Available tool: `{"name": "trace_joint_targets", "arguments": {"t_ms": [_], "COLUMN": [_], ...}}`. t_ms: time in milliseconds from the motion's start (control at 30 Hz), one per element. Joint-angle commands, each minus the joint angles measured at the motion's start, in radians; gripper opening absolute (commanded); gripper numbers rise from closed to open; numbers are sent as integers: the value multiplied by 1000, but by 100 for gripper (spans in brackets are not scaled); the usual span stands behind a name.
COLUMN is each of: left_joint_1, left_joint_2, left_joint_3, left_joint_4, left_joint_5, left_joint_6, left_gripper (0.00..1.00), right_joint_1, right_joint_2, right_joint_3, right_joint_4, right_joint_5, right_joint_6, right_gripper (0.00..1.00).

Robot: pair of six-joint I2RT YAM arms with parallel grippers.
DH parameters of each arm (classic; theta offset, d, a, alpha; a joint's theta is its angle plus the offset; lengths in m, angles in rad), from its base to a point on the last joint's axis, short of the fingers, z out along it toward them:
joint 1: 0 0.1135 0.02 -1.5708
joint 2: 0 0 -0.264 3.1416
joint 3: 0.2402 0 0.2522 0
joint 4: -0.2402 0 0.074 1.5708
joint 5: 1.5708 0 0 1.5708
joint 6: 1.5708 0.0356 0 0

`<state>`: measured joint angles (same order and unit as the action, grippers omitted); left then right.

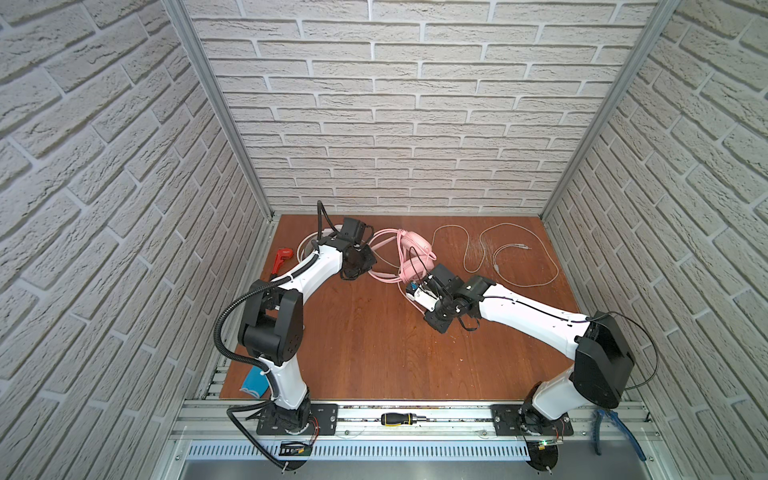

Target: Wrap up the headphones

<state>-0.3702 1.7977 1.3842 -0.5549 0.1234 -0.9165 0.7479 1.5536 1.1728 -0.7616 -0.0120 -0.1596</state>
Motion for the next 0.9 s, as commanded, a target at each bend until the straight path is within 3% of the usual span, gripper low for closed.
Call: {"name": "trace_joint_targets", "arguments": {"t_ms": [0,333,600,867], "left_joint_1": [-11,-42,-61,-85], "left_joint_2": [15,60,81,87], "left_joint_3": [55,108,131,123], "left_joint_4": [15,-59,-111,-126], "left_joint_5": [-7,-57,-79,-74], "left_joint_6": [13,50,93,127], "left_gripper": [0,0,0,0], "right_joint_1": [17,27,27,18], "right_joint_2": [-42,-58,-94,-19], "right_joint_3": [35,77,100,231], "right_joint_4": [-37,-78,-27,-37], "right_joint_5": [-42,-123,-126,-55], "right_joint_6": [-52,-107,-108,-118], "right_gripper": [5,5,5,6]}}
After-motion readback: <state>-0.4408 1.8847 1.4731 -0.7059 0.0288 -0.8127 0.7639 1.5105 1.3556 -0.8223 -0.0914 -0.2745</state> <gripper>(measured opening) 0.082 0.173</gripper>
